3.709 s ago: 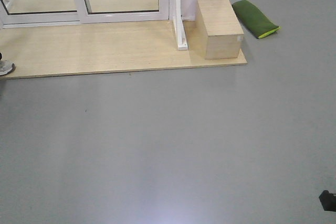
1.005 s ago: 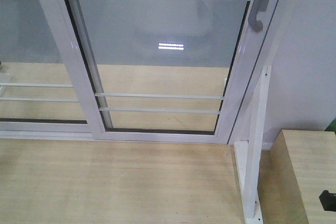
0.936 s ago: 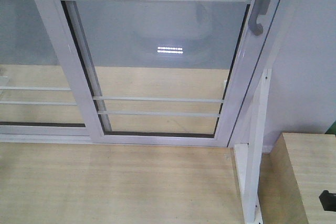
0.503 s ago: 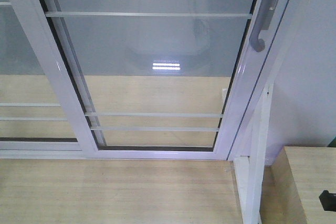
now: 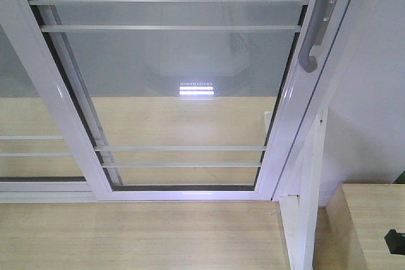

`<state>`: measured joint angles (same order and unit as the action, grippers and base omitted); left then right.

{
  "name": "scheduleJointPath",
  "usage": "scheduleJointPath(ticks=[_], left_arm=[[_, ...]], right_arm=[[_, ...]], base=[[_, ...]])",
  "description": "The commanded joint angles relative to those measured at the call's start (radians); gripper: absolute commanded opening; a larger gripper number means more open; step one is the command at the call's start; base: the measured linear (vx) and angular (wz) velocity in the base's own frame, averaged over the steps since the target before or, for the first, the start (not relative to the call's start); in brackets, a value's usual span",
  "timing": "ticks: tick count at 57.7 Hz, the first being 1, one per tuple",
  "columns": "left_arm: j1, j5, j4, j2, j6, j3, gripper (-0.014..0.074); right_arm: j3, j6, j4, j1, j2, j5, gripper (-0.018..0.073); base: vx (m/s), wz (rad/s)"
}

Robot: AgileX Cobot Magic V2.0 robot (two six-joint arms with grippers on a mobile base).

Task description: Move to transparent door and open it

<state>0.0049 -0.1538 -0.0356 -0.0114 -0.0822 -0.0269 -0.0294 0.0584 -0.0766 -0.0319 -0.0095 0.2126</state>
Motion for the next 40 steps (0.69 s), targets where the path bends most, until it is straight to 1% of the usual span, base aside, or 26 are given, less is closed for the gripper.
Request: scheduleJointPath(ticks=[1,40], left_arm=[[-0.003,0.079,-0.009,-0.002,-0.006,-0.023,-0.0006],[-0.003,0.076,-0.009,-0.003,-0.006,-0.023,-0.0006]], right_arm=[[-0.014,-0.006,-0.004,0.002,-0.015,-0.083,-0.0008],[-0.013,-0.006,-0.004,0.002,-0.007,-0.073,-0.0008]], base=[[0.06,-0.02],[0.02,0.00]])
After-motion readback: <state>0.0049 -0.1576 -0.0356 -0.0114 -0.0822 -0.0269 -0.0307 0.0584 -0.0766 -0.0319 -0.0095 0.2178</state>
